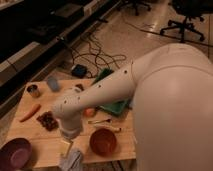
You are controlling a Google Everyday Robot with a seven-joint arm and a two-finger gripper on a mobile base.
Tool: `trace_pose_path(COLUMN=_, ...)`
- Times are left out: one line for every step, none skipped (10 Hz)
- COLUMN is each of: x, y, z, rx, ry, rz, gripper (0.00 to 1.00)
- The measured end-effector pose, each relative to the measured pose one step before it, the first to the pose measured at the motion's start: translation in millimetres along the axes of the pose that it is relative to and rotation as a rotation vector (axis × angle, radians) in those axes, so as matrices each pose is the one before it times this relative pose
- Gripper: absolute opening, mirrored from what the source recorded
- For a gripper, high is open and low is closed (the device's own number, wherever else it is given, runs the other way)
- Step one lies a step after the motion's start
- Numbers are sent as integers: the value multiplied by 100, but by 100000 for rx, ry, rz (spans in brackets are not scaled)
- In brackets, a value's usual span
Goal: Place grapes in red bowl
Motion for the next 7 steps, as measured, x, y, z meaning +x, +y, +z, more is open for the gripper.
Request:
trace_pose_path(x=-358, y=-304, z=-10, rx=547, ry=1080, rz=-325, gripper=80)
trace_pose_path(x=-575, y=-1042, z=56, rx=903, ry=1491, rz=-349, gripper=80)
trace_pose_path(x=-939, y=-2345, z=30, rx=1544, ry=1269, rz=-945, gripper=80)
trace_pose_path(x=-1090, y=-1751, z=-50, rx=1291, ry=685, rz=-894, gripper=80)
trace_pose_path(x=-1559, y=-1285, z=-12, rx=982, ry=480, rz=-1334, gripper=80)
trace_pose_path(x=-2273, y=-1254, z=7, rx=1117, ry=39, rz=-2561, gripper=80)
trace_pose_path(x=-1741, y=-948, z=-53, rx=762, ry=-321, rz=-2451, gripper=80)
